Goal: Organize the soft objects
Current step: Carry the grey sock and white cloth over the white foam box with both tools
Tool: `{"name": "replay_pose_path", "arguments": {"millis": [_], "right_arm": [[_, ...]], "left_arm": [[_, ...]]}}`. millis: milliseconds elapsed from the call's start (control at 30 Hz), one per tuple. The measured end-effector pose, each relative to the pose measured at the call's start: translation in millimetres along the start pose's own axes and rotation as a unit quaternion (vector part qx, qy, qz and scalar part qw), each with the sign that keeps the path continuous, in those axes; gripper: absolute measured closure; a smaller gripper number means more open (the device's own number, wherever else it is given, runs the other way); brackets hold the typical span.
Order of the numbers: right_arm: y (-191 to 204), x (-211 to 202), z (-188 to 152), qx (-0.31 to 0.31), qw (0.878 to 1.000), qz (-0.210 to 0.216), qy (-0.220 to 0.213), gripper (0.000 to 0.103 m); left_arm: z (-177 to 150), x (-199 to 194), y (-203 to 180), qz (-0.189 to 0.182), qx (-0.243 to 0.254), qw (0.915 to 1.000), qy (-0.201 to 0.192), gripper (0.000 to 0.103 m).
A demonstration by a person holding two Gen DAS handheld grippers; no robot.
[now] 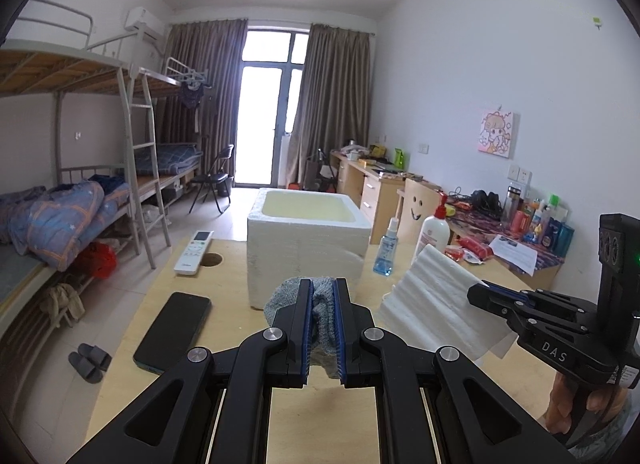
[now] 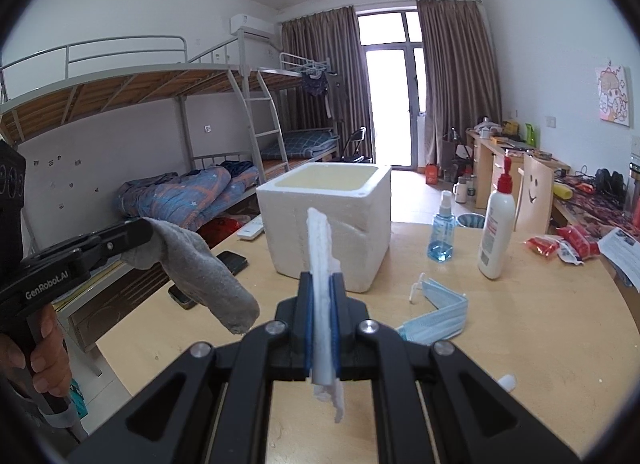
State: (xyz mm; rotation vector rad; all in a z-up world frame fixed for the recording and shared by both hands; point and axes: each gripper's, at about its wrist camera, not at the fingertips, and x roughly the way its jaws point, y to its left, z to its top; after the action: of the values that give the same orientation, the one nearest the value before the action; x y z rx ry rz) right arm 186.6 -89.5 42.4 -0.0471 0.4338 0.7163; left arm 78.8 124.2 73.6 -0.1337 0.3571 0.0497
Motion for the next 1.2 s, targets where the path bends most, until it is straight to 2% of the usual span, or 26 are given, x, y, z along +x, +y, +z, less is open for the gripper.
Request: {"name": "replay_pose_path", "arguments": {"millis": [300,700,1200], "right_arm": [[5.4,8.6,23.9,-0.010,1.000,0.001,-0.009,0.093],[7.6,26.6,71.9,-0.025,0.999,-0.002,-0.022,0.093],[16.7,43.3,93.8,-0.043,0.999,0.008,-0.024,0.093]], "left_arm": [[25.5,6.9,-1.9,0.003,0.013,0.9999,-0.005,0.093],[79.0,17.0,1.7,0.017,0.023,0.9993,-0.024,0.093],[101.3,35.9,6.0,0.020,0.024,0.9990,-0.032,0.093]]}}
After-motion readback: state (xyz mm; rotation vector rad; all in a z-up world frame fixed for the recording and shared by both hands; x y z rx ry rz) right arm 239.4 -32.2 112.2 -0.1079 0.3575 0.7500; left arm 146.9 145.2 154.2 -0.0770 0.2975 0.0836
